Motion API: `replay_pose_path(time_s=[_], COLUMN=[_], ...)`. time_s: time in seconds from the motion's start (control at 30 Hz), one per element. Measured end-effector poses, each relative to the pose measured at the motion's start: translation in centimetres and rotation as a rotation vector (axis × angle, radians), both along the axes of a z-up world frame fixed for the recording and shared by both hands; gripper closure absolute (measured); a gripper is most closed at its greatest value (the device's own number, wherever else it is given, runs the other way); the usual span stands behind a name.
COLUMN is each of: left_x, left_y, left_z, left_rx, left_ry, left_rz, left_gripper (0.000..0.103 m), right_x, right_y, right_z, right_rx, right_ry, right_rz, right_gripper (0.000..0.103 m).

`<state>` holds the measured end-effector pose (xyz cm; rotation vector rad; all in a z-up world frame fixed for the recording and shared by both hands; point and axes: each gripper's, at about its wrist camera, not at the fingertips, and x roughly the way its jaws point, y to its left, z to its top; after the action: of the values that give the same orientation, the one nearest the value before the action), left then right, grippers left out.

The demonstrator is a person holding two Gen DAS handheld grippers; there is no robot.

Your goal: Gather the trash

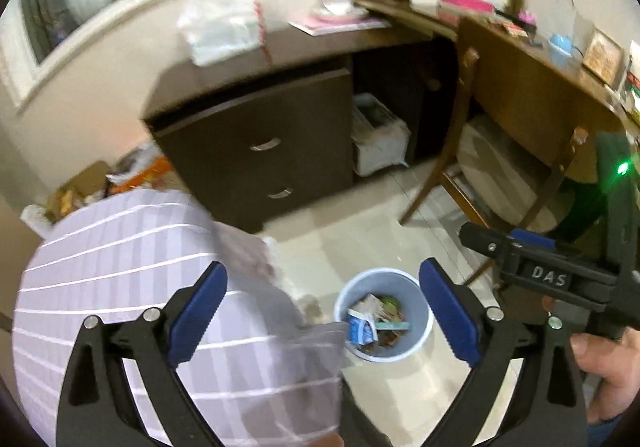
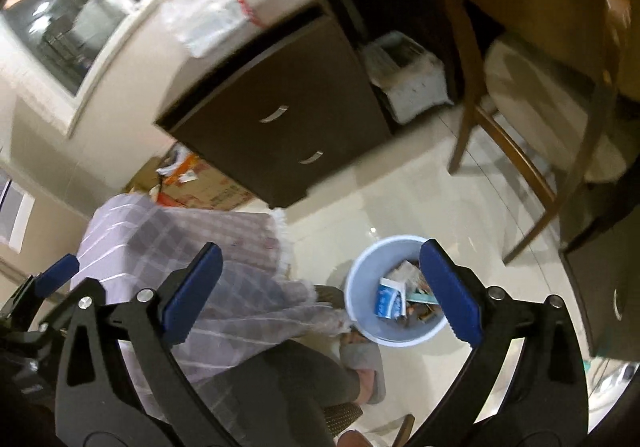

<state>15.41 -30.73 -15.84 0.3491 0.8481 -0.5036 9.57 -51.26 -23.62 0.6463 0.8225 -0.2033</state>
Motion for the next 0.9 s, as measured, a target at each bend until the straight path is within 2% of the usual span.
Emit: replay_pose_path(time_s=[0.17, 0.27, 0.37, 0.47, 0.63, 0.9], left_x=[-1.1, -2.0, -2.8, -4.2, -6.0, -9.0], left_y=[6.4, 10.9, 14.4, 18.2, 23.4, 27.4], left_z=[3.6, 5.6, 7.0, 8.6, 11.6, 16.0], left_rx=[-0.054, -0.055, -0.069, -0.061, -0.126, -0.204], left_ry=[-0.092, -0.157, -0.203, -0.291, -0.324, -0.386], left_rz=[0.125, 0.223, 0.27, 0.335, 0.423, 0.521], left_gripper=[0.007, 0.007, 0.006, 0.005, 0.005, 0.005], right_x=[0.1, 0.4, 0.7, 0.6, 0.2, -2.8], right_y=[5.8, 9.9, 13.6, 17.7, 23.3, 28.9], right_z=[5.5, 8.7, 11.3, 14.1, 17.5, 22.8], right_rx=[-0.08, -0.148, -0.2, -0.249, -0.324, -0.462], right_ry=[-0.043, -0.08, -0.116, -0.168, -0.234, -0.346], right_rz=[0.077, 0.145, 0.211, 0.281, 0.355, 0.369], right_gripper=[0.006, 0.006, 0.006, 0.006, 0.006, 0.006])
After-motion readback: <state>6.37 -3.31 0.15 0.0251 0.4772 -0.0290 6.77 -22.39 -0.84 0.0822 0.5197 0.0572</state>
